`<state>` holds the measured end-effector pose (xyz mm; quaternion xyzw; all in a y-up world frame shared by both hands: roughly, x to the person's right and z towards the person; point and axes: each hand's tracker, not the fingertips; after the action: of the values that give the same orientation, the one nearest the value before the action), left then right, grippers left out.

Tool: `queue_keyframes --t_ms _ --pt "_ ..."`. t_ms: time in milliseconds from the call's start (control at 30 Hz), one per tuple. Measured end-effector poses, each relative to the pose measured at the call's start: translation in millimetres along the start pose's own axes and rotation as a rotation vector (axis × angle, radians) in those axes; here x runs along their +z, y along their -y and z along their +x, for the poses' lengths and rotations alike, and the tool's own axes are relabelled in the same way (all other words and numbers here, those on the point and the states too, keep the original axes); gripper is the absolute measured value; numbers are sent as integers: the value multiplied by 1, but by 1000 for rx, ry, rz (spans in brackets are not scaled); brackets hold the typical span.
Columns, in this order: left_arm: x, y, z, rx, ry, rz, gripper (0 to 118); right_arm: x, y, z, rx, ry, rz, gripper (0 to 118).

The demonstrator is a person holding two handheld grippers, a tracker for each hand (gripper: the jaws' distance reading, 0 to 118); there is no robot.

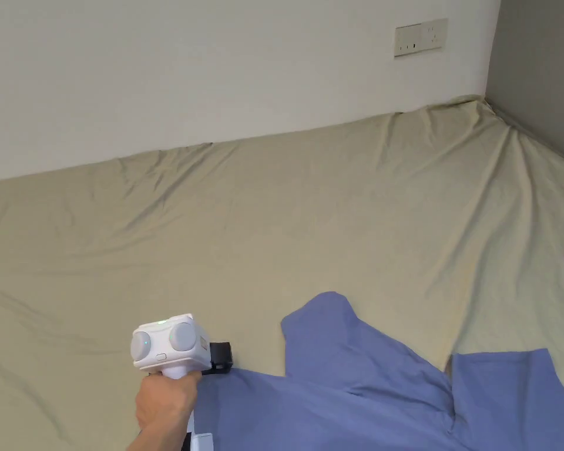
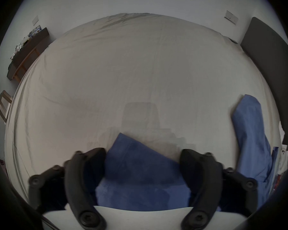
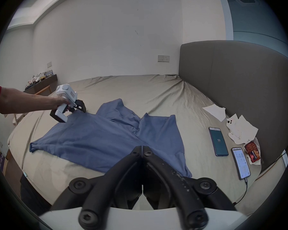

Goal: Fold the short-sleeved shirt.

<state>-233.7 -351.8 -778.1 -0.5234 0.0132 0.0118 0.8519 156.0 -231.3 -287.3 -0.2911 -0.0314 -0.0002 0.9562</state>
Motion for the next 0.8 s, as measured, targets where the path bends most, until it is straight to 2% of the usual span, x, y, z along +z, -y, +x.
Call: queue_keyframes --t_ms 67,100,167,200,300,367,433,500,533,600,633,667,700,733,767,800 --pt "8 6 1 18 19 -19 78 0 0 1 2 5 1 0" --pt "15 9 0 14 19 -12 67 -1 0 2 -4 3 3 0" --pt "20 15 0 3 58 -16 24 -1 -1 3 -19 -5 9 0" --pt "24 20 0 13 57 -18 8 -1 -2 3 -23 -4 14 0" --pt "32 29 -4 16 72 -11 6 1 -5 3 -14 6 33 0" --pt "47 33 -10 55 95 55 5 -1 -10 8 -29 6 39 0" --pt "66 40 -13 45 134 86 5 -10 -18 21 -52 14 34 0" --pt "93 51 -13 24 187 106 5 -30 -29 37 -40 18 32 1" --pt "105 57 -14 13 201 119 5 -45 -35 47 -46 34 -12 1" --pt "134 69 -18 -3 232 175 5 -84 -43 72 -105 0 -78 4" --pt "146 75 -18 -11 242 200 5 -105 -44 84 -152 6 -106 22" --pt "162 82 -20 -3 259 230 5 -128 -44 97 -211 5 -169 51" --pt "178 89 -22 -1 284 259 5 -155 -50 124 -235 27 -233 80" --pt "193 95 -25 0 306 282 5 -177 -47 134 -274 37 -278 104" --pt "208 100 -27 -2 326 307 5 -196 -45 141 -286 25 -343 106" --pt "225 107 -29 -13 321 339 5 -212 -42 143 -245 26 -354 104"
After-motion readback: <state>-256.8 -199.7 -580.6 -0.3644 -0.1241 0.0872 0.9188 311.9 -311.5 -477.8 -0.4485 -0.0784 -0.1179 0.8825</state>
